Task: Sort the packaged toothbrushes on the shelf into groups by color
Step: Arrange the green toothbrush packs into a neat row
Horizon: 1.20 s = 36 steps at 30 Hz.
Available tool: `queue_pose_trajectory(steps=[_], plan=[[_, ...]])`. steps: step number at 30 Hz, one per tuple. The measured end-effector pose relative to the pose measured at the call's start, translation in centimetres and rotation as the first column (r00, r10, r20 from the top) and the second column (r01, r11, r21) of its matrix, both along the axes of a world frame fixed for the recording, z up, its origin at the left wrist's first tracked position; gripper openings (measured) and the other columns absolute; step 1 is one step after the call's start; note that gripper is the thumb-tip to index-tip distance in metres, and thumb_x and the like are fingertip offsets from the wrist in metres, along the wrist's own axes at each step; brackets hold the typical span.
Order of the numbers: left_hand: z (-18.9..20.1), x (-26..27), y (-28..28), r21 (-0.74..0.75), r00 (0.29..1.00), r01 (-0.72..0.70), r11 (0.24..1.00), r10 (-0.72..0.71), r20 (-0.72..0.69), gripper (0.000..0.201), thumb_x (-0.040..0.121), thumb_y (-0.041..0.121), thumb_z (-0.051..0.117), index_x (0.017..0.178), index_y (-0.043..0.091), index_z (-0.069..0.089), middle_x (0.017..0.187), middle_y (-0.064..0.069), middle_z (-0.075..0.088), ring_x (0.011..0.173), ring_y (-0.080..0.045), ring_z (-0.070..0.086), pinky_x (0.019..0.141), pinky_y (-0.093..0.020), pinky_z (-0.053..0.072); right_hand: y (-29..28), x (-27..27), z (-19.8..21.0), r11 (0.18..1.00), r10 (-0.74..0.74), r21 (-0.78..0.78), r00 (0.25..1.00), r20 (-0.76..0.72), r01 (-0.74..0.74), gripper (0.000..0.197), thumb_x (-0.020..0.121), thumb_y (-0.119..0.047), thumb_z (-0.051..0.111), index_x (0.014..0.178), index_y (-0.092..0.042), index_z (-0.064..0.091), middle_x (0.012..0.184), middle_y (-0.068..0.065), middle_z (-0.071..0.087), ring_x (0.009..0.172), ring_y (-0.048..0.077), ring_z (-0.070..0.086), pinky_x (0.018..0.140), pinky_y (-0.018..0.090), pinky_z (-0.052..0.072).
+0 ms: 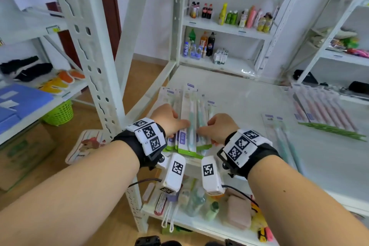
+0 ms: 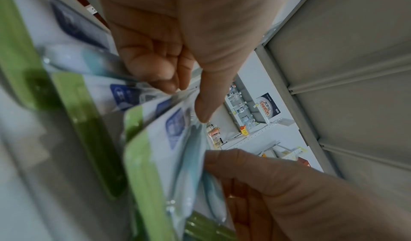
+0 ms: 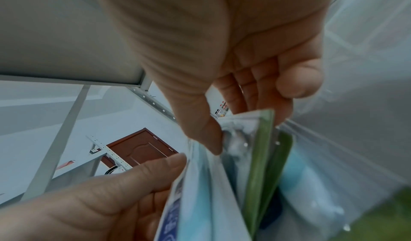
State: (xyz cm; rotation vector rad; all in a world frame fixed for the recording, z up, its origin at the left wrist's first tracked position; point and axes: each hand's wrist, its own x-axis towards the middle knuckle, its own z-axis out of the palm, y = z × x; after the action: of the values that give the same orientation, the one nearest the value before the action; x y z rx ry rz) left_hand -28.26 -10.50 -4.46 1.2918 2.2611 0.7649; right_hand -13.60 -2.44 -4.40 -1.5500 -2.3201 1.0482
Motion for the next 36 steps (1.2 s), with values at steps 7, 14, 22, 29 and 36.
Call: queue_pose_trajectory(steps=[7,14,22,29,36], plan=[[0.1,0.5,0.0,0.010,0.999,-0.026,1.000,0.025,0.022,0.041,0.069,0.052,0.073,0.077,0.026,0.044,0.075,0.007,0.055,0.067,-0.009,0.056,0.052,-0.025,0.039,-0.1,0.0,0.1,1.000,-0.025,0.009,0.997,-0.079,0.025,0.022,0.072,-0.023,0.071,0.061,-0.015,0.053,0.050,-0.003,0.054,0.047,0.012,0.056,0.041,0.021,0.042],[0.6,1.4,0.3,-0.047,1.000,-0.017,0.999,0.017,0.002,0.027,0.073,0.041,0.072,0.070,0.019,0.056,0.065,0.002,0.059,0.058,-0.014,0.056,0.046,-0.023,0.035,-0.6,0.3,0.6,0.995,0.033,0.103,0.990,-0.140,-0.018,0.024,0.073,-0.021,0.071,0.064,-0.017,0.049,0.062,-0.002,0.052,0.056,0.015,0.053,0.055,0.026,0.045],[1.5,1.7,0.2,0.025,0.991,-0.124,0.992,0.123,0.060,0.037,0.087,0.019,0.053,0.056,0.014,0.035,0.054,-0.006,0.034,0.049,-0.022,0.035,0.051,-0.027,0.026,0.2,3.9,1.9,0.993,-0.034,0.100,0.965,-0.261,0.062,0.021,0.073,-0.017,0.072,0.071,0.002,0.064,0.067,0.012,0.064,0.059,0.020,0.060,0.060,0.040,0.056],[2.4,5.8,2.6,0.193,0.954,-0.075,0.978,0.014,0.301,0.025,0.087,0.025,0.055,0.068,0.009,0.056,0.057,-0.009,0.055,0.048,-0.021,0.051,0.047,-0.021,0.036,2.6,11.3,2.1,0.957,-0.230,0.130,0.952,-0.201,0.258,0.029,0.075,-0.023,0.072,0.093,-0.002,0.065,0.079,0.005,0.065,0.068,0.020,0.061,0.065,0.032,0.051],[0.3,12.4,6.5,0.052,0.897,0.111,0.993,-0.122,0.424,0.025,0.089,0.006,0.049,0.065,0.010,0.053,0.057,-0.008,0.052,0.043,-0.017,0.047,0.036,-0.019,0.038,2.5,15.5,1.4,0.953,-0.279,0.100,0.956,-0.088,0.287,0.052,0.077,-0.024,0.073,0.122,-0.015,0.049,0.108,0.006,0.061,0.088,0.022,0.061,0.079,0.031,0.049]])
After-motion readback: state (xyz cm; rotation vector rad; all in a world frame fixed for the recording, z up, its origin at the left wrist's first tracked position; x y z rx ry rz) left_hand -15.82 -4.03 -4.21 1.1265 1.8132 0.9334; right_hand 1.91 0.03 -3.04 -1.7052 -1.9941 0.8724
